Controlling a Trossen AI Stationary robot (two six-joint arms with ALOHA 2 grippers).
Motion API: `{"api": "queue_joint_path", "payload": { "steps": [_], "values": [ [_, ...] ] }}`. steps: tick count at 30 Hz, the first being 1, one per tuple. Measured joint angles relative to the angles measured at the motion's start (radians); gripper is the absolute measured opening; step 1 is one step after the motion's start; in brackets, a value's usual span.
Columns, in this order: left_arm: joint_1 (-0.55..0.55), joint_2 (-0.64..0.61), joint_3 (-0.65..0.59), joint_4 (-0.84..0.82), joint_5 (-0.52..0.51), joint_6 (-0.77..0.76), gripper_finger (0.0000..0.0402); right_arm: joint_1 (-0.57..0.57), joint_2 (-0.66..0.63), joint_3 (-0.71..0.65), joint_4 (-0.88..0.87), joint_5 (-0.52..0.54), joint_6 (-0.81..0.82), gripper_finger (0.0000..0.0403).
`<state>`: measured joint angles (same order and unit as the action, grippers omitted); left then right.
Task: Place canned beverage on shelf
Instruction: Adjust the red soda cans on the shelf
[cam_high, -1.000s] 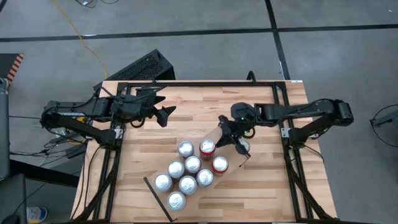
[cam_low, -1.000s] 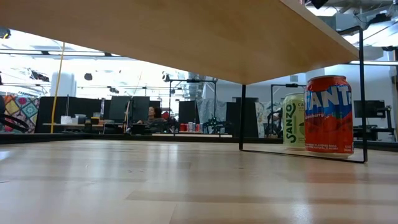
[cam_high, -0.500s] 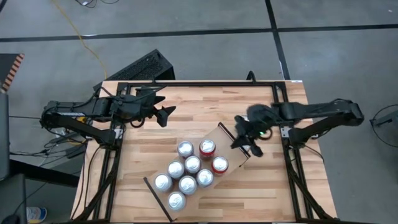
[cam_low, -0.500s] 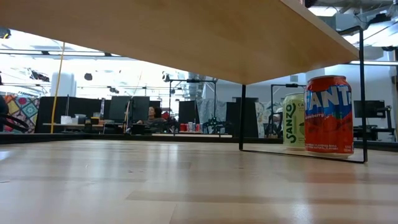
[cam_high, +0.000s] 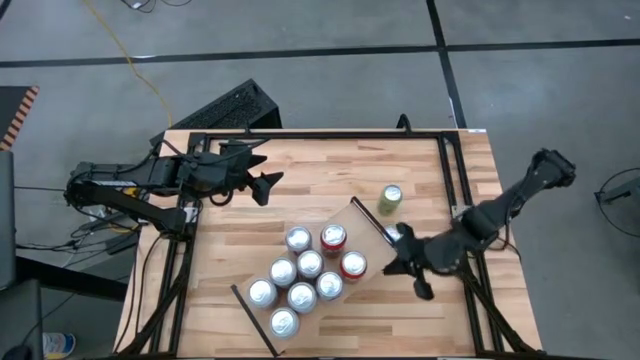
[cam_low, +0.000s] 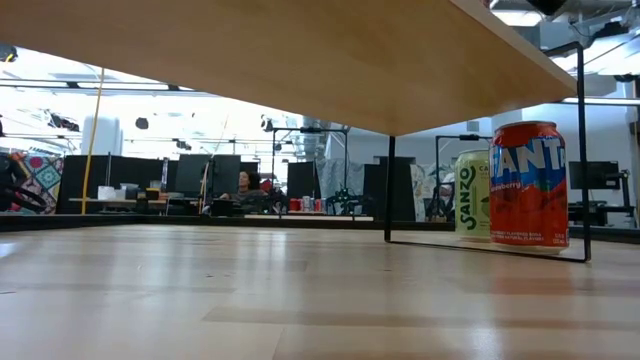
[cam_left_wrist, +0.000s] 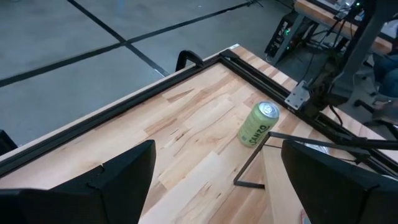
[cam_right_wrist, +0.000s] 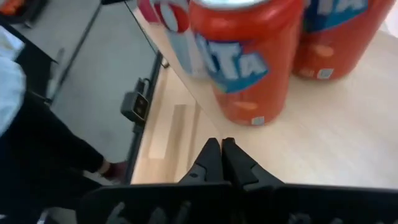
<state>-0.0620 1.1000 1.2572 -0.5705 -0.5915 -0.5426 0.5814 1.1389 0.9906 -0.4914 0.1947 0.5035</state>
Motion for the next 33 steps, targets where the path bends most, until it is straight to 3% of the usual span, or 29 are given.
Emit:
{"api": "queue_joint_path", "payload": {
  "steps": [5, 13, 33],
  "values": [
    [0.000, 0.000, 0.000, -0.002, 0.006, 0.000, 0.0332, 0.011, 0.093, -0.001, 0.118, 0.029, -0.033, 0.0000],
    [0.000, 0.000, 0.000, -0.022, 0.037, 0.001, 0.0332, -0.028, 0.187, 0.000, 0.255, -0.043, -0.091, 0.0000],
    [0.000, 0.000, 0.000, -0.023, 0.056, 0.025, 0.0332, -0.126, 0.190, 0.000, 0.244, -0.039, -0.109, 0.0000]
  ]
}}
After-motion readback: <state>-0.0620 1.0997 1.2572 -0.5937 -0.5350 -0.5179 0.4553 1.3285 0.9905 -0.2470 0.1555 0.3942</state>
